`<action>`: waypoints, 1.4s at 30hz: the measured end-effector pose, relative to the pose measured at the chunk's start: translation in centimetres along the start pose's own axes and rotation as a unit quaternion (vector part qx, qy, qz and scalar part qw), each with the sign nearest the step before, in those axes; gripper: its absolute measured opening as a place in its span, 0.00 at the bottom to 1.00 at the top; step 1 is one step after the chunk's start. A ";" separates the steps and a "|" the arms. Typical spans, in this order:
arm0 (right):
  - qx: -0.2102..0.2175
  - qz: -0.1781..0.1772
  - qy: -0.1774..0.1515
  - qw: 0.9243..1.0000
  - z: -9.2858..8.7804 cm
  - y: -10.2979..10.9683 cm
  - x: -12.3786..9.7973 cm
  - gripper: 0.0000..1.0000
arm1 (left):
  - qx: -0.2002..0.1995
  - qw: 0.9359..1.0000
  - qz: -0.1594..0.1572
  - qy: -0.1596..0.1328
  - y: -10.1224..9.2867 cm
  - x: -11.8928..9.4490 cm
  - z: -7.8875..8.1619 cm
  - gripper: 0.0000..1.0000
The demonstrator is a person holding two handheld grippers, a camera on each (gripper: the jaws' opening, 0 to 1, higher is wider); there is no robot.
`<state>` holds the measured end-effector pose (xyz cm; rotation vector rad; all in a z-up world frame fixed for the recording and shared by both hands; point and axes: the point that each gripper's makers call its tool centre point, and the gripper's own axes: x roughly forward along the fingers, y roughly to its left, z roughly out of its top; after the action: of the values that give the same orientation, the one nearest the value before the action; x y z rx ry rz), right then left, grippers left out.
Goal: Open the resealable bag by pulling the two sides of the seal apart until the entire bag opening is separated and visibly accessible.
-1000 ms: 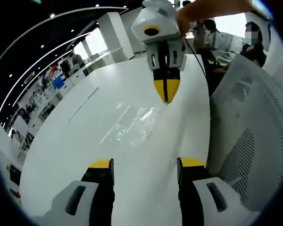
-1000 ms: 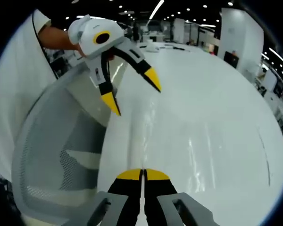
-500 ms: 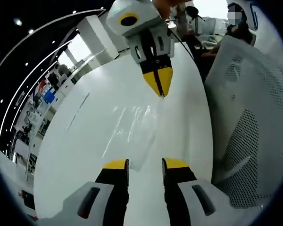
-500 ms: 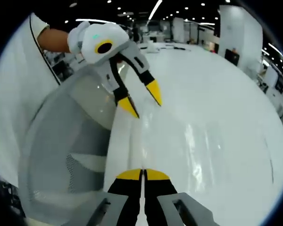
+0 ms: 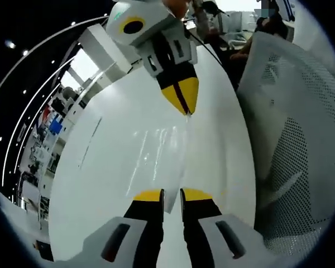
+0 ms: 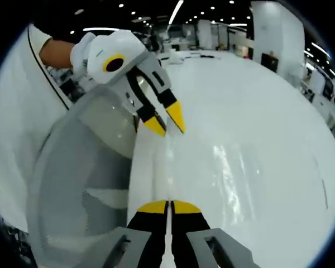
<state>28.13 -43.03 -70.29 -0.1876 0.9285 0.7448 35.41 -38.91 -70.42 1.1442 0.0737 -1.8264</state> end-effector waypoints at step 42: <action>-0.035 -0.060 -0.122 0.990 6.6 -0.3 3.5 0.07 | -0.010 0.999 -0.030 -0.016 -0.3 0.6 1.6 0.00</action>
<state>33.99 -38.57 -69.07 -0.2066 0.6526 0.6719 34.02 -39.92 -70.08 1.1090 0.1084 -1.8925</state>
